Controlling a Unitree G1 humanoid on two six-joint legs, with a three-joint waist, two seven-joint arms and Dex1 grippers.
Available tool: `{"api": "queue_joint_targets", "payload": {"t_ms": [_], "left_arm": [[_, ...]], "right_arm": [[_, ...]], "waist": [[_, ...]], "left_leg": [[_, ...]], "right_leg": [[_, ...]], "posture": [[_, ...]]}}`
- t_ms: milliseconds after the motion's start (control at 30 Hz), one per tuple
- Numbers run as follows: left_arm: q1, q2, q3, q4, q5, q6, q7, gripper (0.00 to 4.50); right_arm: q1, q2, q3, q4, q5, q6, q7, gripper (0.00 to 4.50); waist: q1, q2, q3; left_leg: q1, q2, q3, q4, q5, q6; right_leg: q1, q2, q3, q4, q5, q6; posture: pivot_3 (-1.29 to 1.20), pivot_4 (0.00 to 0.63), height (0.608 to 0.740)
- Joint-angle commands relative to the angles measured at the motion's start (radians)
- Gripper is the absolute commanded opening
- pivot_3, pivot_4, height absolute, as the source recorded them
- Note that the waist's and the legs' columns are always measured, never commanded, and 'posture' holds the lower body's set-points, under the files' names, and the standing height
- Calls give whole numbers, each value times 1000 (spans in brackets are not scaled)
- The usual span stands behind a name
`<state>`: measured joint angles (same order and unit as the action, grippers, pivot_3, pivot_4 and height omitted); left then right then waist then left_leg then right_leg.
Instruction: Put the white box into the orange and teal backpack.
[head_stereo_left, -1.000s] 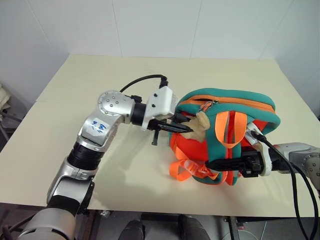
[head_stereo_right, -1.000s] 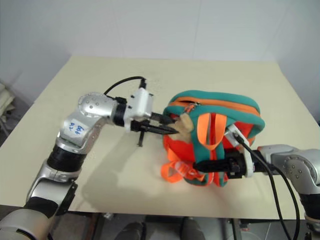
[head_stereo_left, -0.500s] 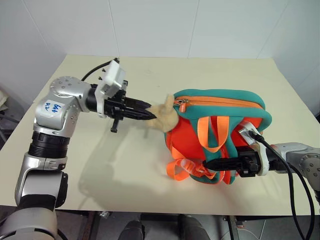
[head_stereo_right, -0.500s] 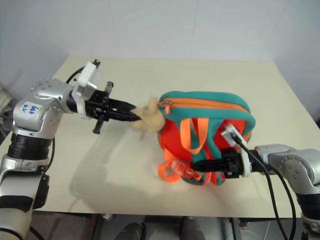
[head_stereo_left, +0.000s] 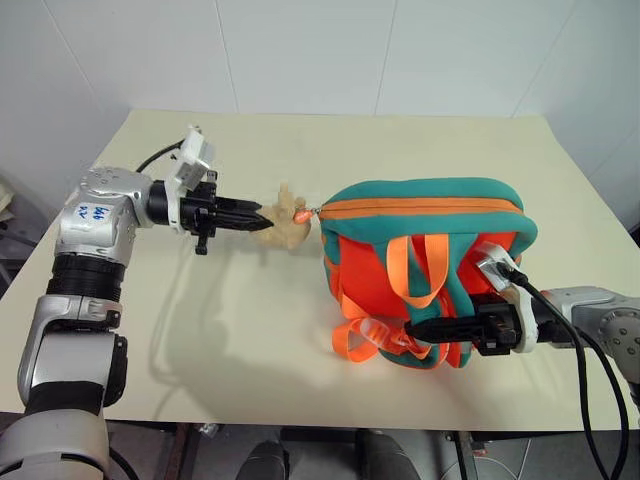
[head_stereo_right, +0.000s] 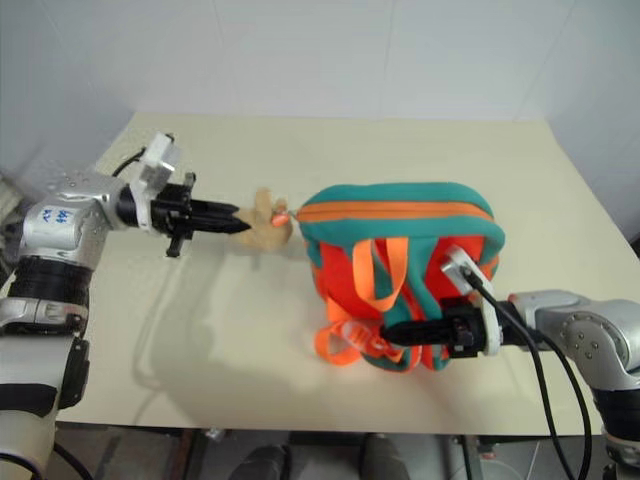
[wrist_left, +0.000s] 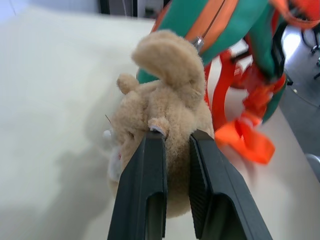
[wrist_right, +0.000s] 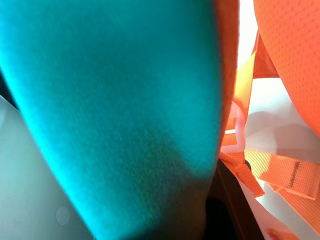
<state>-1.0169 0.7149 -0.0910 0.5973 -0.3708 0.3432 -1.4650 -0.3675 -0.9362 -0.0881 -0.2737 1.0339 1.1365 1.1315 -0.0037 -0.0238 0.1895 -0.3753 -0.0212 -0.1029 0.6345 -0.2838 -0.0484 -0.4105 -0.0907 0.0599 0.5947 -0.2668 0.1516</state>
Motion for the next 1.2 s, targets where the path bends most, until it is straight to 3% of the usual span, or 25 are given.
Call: {"api": "queue_joint_targets", "payload": {"t_ms": [33, 267, 433, 600, 733, 967, 1000, 1200], "left_arm": [[-8, -10, -9, 102, 73, -48, 26, 404], [-36, -161, -50, 318, 207, -257, 169, 404], [-34, -237, -83, 374, 288, -372, 238, 404], [24, -283, -115, 299, 309, -389, 205, 404], [125, -302, -115, 94, 262, -336, 169, 404], [197, -181, -3, -117, 159, -273, 123, 404], [199, -164, 21, -127, 139, -289, 116, 395], [287, -33, 73, -306, 62, -212, 47, 2215]], "right_arm": [[11, -2, -26, -20, 21, 8, -2, 586], [15, -4, -36, -27, 36, 12, -15, 586], [36, -10, -56, -38, 50, 15, -28, 586], [45, -7, -68, -44, 58, 17, -42, 586], [41, 1, -66, -43, 59, 16, -49, 586], [10, 54, -99, -9, 24, -64, -91, 586], [-1, 69, -111, 3, 16, -86, -105, 934], [-34, 55, -179, 24, -4, -156, -99, 2841]], "waist": [[1, 0, 0], [4, 0, 0], [6, 0, 0], [6, 0, 0], [8, 0, 0], [25, 0, 0], [25, 0, 0], [10, 0, 0]], "left_leg": [[0, 0, 0, 0, 0, 0], [0, 0, 0, 2, 0, 0], [0, -1, 0, 2, 0, 0], [0, -1, 0, 2, 0, 0], [0, -1, 0, 2, 0, 0], [-1, -1, 0, 2, 0, 0], [-1, -1, 0, 2, 0, 0], [0, 0, 0, 0, 0, 0]], "right_leg": [[0, 0, 0, 0, 0, 0], [0, 0, 0, -1, 0, 0], [0, -1, 0, -1, 0, 0], [0, -1, 0, 0, 0, 0], [0, -1, 0, 0, 0, 0], [0, -1, 0, 0, 0, 0], [0, -1, 0, -2, 0, 0], [0, -1, 0, -1, 0, 0]], "posture": [[0, 150, 740], [0, 150, 740], [0, 150, 740], [0, 150, 740], [0, 150, 740], [0, 150, 740], [0, 150, 740], [0, 150, 740]]}}
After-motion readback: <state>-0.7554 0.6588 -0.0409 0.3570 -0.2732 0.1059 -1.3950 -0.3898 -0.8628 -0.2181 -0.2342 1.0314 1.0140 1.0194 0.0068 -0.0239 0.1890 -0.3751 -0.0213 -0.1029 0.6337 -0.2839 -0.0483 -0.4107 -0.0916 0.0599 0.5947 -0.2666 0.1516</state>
